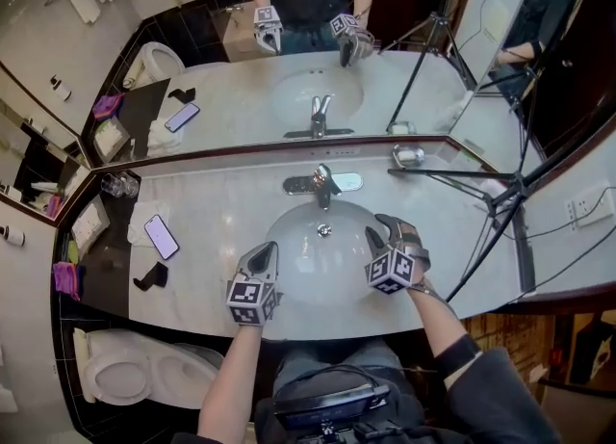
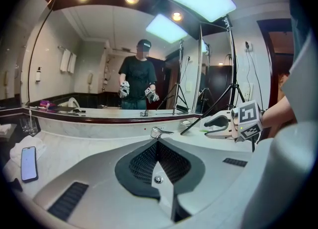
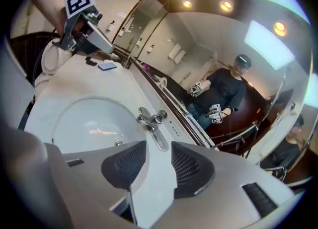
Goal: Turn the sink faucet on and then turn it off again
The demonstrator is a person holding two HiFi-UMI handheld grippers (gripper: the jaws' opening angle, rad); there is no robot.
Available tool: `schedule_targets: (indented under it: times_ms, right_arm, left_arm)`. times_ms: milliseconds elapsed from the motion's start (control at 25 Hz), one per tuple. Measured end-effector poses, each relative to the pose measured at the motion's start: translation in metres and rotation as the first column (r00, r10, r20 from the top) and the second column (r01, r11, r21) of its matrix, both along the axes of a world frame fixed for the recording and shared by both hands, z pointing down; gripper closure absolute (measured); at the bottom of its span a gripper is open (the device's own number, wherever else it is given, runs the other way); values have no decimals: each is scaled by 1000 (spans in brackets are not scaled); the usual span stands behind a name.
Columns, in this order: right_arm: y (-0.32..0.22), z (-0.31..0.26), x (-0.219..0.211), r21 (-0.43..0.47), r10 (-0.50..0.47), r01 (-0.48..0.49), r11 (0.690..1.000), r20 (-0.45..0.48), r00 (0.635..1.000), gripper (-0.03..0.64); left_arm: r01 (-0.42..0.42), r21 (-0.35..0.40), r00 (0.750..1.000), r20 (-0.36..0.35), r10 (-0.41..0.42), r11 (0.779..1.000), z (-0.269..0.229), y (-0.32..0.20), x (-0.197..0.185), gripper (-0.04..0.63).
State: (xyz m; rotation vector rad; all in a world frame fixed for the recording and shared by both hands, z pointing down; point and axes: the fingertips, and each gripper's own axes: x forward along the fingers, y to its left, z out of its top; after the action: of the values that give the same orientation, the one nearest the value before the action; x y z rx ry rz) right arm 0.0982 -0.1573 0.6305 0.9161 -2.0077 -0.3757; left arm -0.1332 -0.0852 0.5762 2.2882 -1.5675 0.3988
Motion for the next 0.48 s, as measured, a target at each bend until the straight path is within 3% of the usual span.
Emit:
schedule_targets:
  times_ms: [320,480]
  right_arm:
    - [-56,23,-41,80,-186,213,974,-260,948,322]
    - [-81,44,-59,82,-246,288,954,-331,911,321]
  left_arm:
    - [-3,-15,1000,3,3,1000,15,-18,4,607]
    - [-6,-31,1000,5,6,1000,26,-25,6,607]
